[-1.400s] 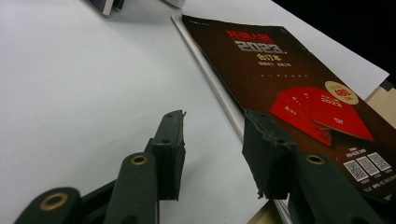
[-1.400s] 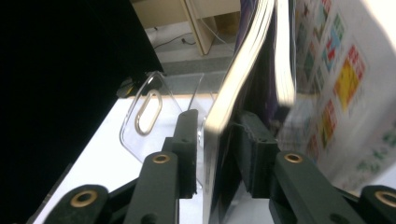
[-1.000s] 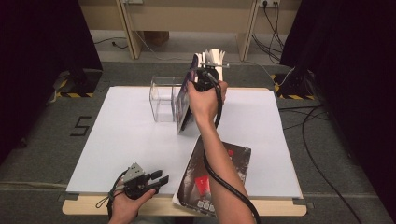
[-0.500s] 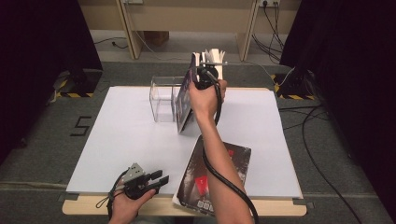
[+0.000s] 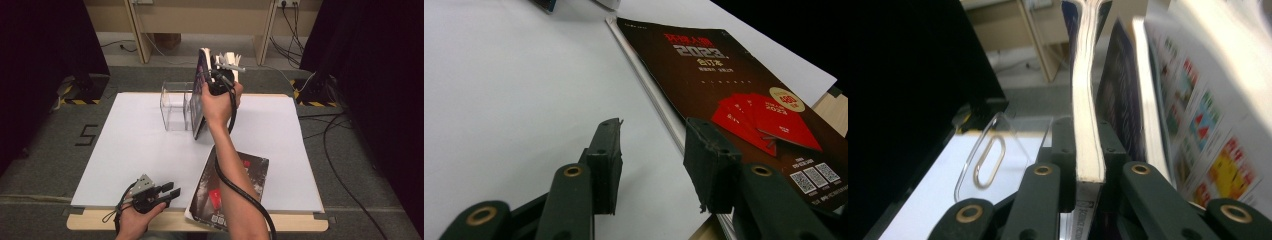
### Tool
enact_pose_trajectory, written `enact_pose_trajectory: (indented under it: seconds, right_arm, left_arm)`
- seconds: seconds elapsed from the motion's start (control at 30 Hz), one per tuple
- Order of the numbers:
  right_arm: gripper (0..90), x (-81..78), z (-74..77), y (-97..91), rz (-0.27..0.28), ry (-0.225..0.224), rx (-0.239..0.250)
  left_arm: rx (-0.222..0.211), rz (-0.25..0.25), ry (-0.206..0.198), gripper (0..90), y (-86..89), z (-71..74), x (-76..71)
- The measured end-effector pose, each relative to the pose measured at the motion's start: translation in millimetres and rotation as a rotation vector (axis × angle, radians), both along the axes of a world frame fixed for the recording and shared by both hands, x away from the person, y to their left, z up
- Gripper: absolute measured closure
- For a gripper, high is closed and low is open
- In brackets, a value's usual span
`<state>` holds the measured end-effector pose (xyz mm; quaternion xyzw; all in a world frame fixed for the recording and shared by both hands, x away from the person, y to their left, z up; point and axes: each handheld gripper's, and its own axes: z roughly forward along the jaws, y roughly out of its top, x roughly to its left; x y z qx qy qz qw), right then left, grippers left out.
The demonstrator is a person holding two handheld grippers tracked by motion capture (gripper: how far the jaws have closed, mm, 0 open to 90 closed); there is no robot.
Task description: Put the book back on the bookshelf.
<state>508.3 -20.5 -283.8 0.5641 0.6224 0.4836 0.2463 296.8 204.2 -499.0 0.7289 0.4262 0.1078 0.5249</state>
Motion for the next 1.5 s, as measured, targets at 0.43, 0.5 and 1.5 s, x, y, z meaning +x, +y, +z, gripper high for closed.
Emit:
enact_pose_trajectory:
  seconds: [0.43,0.5,1.5]
  right_arm:
    - [81.6,-0.6,-24.7,16.0,-0.075,-0.047,-0.073]
    - [81.1,-0.6,-24.8,16.4,-0.077,-0.047,-0.078]
    - [78.6,-47.5,-30.4,-22.5,-0.011,-0.023,-0.039]
  left_arm:
    - [0.0,-0.017,-0.004,57.8,-1.0,-0.1,-0.3]
    - [-0.001,-0.016,-0.004,57.9,-1.2,-0.1,-0.3]
    - [0.004,-0.021,-0.011,57.8,-3.8,-0.1,-2.1]
